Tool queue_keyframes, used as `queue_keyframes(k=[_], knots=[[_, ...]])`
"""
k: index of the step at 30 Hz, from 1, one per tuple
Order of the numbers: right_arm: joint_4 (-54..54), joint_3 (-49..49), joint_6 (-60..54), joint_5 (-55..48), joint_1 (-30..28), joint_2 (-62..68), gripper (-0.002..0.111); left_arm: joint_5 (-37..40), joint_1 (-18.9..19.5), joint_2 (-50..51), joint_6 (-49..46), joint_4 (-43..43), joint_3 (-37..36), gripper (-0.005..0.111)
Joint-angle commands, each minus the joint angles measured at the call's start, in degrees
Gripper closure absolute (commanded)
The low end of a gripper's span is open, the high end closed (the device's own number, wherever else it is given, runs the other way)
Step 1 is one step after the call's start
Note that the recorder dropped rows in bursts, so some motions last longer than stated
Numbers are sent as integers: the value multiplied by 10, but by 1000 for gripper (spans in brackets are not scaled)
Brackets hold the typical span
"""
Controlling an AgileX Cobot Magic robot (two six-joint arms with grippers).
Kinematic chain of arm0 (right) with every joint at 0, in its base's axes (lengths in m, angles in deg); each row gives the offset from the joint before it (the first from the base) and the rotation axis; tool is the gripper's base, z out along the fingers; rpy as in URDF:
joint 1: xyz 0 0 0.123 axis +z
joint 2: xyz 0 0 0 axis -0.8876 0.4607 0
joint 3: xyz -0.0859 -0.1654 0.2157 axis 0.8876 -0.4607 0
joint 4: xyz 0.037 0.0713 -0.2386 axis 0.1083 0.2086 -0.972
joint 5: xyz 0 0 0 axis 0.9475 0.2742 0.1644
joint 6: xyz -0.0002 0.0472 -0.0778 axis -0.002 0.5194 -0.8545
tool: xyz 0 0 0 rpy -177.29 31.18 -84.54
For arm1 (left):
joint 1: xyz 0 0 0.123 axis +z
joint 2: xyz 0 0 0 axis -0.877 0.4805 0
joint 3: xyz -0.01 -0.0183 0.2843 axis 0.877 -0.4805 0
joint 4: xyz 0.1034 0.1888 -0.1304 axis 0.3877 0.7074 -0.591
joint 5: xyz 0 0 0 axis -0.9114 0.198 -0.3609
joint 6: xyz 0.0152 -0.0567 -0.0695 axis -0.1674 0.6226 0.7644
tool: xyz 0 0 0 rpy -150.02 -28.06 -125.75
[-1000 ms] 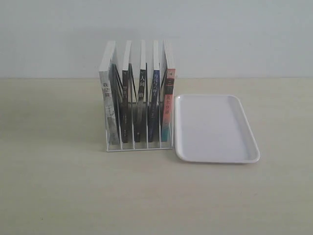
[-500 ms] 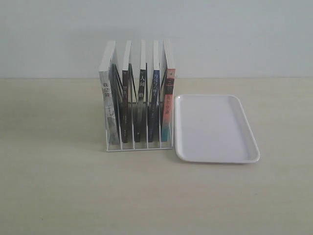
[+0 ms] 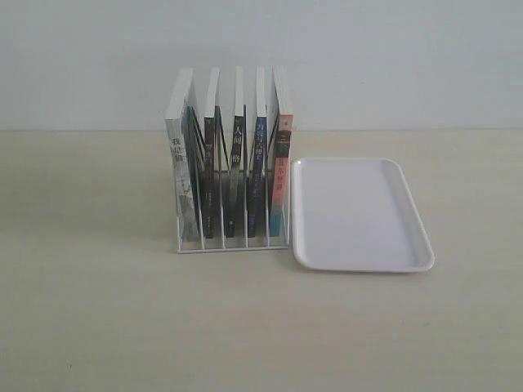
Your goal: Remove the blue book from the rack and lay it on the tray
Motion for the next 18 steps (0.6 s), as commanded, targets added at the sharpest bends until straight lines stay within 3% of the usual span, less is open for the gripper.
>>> queue_keyframes(k=[1, 18], knots=[[-5, 0, -6, 34, 1, -3, 108, -7, 1, -2, -2, -1, 2, 102], [4, 0, -5, 274, 1, -3, 108, -7, 1, -2, -2, -1, 2, 102]])
